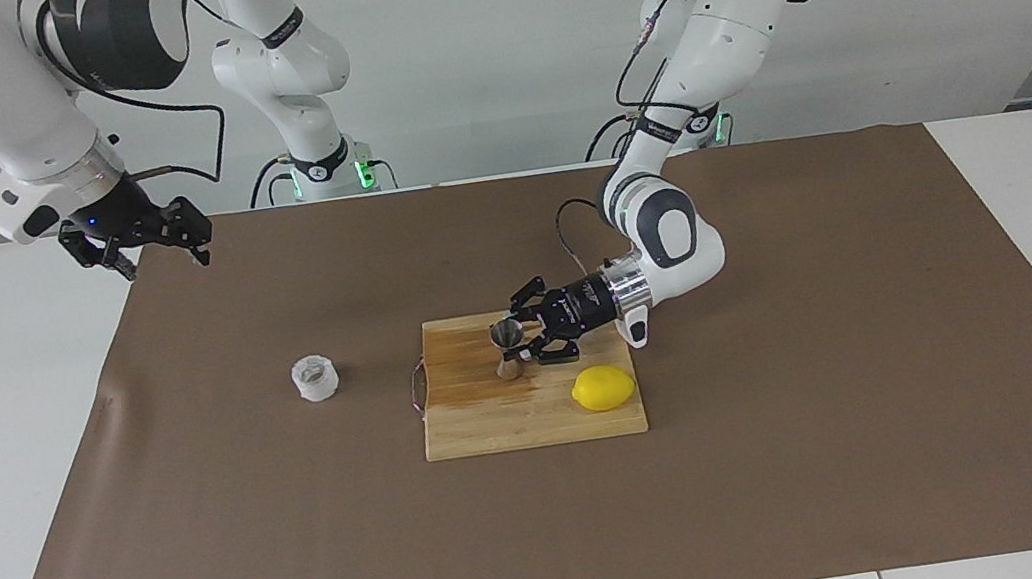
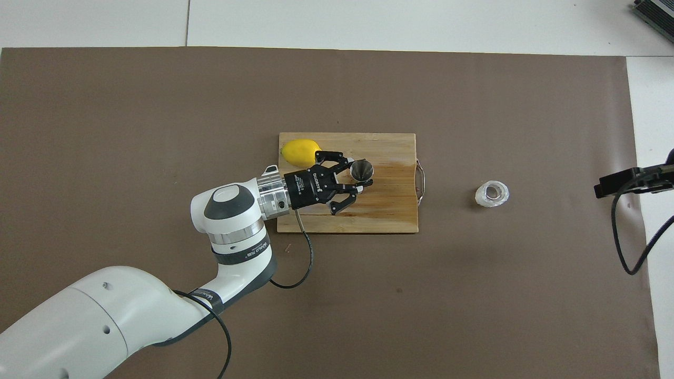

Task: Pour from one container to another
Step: 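Lift and carry the steel cup with the left gripper onto the board, then lower the steel cup onto the board and open the left gripper, then retract the left gripper while the right gripper reaches the white cup, then close the right gripper around the small white cup, then lift and carry the white cup with the right gripper over the steel cup, then tilt the white cup with the right gripper over the steel cup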

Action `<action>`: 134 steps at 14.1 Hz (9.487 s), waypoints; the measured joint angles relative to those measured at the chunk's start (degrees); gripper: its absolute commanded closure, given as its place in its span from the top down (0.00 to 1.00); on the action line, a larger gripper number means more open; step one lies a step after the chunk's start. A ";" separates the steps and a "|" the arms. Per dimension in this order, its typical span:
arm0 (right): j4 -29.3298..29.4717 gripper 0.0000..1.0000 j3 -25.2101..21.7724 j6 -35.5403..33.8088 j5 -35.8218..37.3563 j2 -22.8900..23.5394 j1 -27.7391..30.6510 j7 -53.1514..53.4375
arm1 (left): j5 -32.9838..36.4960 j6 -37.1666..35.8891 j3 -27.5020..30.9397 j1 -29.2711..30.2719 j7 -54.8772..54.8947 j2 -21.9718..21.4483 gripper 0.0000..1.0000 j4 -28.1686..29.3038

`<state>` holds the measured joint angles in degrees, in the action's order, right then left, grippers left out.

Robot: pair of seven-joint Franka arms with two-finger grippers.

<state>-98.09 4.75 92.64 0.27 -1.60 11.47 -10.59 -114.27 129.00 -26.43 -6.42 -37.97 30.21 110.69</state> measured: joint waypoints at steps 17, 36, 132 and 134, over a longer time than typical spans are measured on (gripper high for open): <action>0.00 1.00 0.00 0.00 0.00 0.00 0.00 0.00 | -0.35 1.82 0.74 -0.59 0.68 -0.42 1.00 -0.09; 0.02 1.00 -1.18 -1.35 0.00 -0.53 1.10 0.00 | 32.31 -6.82 1.40 7.03 -12.24 -4.63 1.00 -8.92; -13.93 0.28 -0.22 43.68 -15.81 11.88 -28.59 -50.69 | 114.50 -34.17 22.91 4.45 36.27 -29.58 1.00 -19.44; -13.92 0.28 -0.22 43.68 -11.89 11.88 -28.74 -49.05 | 114.50 -34.17 22.92 4.45 36.27 -29.61 1.00 -19.43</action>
<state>-112.01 4.53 136.32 -11.61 10.29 -17.27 -59.64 0.24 94.83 -3.51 -1.96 -1.69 0.60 91.25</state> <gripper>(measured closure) 0.493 0.000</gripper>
